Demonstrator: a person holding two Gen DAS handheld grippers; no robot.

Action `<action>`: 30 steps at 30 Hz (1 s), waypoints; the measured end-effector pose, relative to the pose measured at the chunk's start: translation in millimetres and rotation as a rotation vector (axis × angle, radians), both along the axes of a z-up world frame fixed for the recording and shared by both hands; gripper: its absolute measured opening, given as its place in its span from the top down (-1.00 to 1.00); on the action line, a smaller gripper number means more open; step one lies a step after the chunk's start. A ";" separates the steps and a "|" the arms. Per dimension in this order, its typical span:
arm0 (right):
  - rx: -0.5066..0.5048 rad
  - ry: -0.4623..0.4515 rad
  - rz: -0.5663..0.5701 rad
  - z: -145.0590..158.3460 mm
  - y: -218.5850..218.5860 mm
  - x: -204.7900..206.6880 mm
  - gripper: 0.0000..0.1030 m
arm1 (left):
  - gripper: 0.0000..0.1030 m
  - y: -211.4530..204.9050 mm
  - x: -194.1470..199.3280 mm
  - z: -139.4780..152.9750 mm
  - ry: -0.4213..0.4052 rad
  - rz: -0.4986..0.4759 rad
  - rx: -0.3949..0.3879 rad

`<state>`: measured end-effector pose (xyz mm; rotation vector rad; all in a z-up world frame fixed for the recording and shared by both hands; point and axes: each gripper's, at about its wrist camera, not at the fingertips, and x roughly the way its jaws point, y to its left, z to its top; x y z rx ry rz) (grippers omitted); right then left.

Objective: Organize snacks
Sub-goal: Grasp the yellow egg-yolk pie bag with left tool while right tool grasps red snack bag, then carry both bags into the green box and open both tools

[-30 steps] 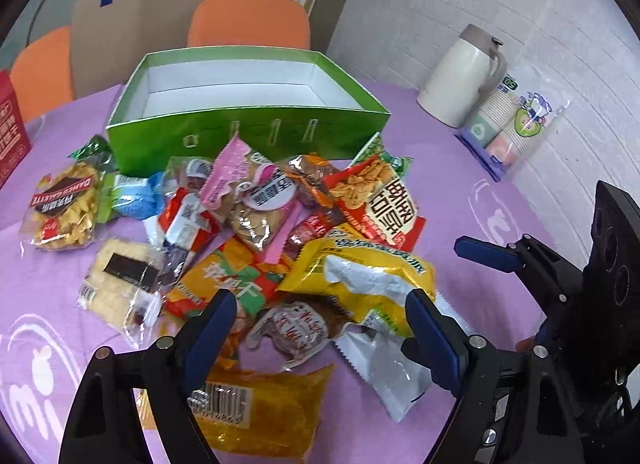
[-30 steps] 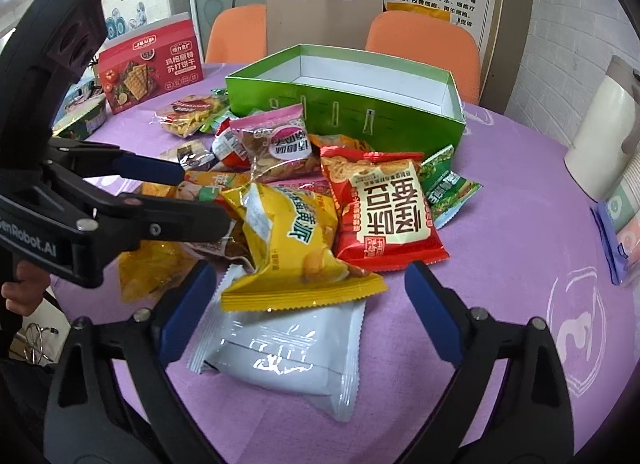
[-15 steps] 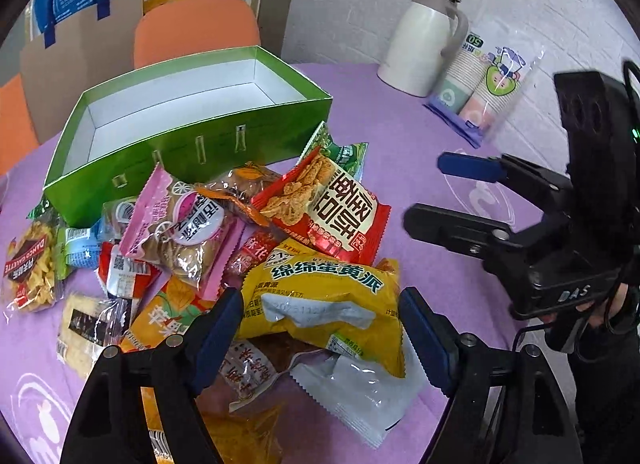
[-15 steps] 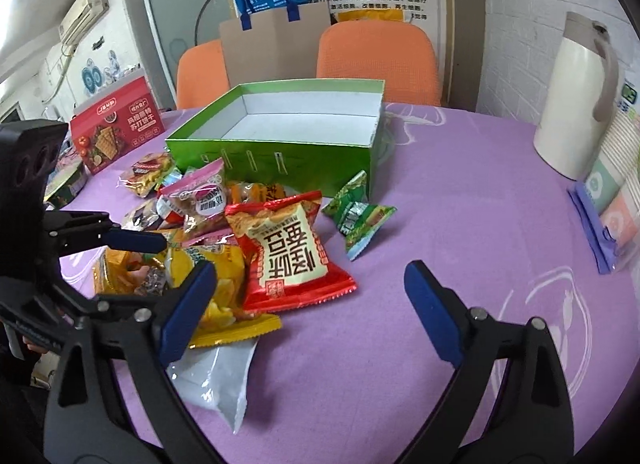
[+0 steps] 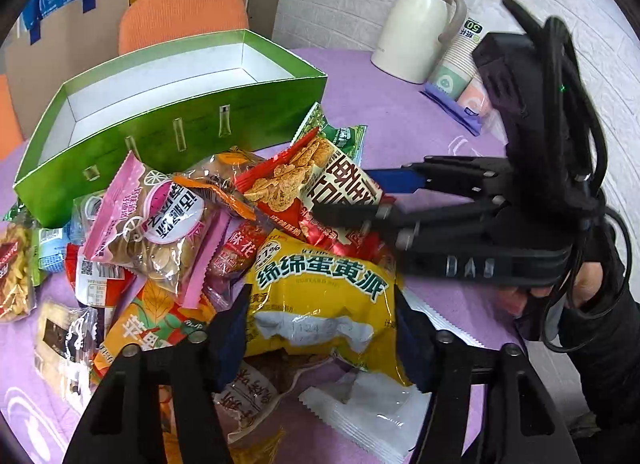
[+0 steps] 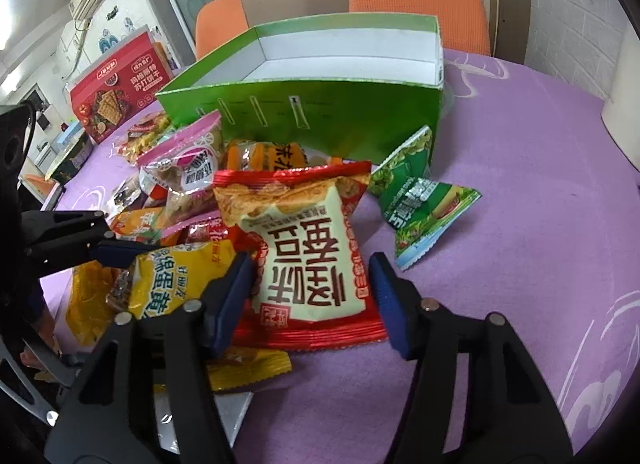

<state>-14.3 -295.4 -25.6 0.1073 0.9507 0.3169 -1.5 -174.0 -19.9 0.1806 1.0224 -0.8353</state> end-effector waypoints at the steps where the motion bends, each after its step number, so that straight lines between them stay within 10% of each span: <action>1: -0.002 -0.020 -0.030 4.3 -4.5 -2.5 0.43 | -0.07 1.5 0.2 0.8 0.002 0.009 -0.006; 17: 0.024 -0.138 -0.080 58.2 -9.2 -30.5 0.89 | 0.09 57.3 -7.1 80.1 -0.168 0.131 -0.117; 24: -0.002 -0.239 -0.084 102.4 -2.1 -6.5 0.89 | 0.09 80.1 57.5 114.8 -0.228 0.283 -0.109; 30: -0.015 -0.252 -0.152 105.9 -6.4 56.2 0.89 | 0.09 71.5 129.8 88.6 -0.180 0.382 -0.032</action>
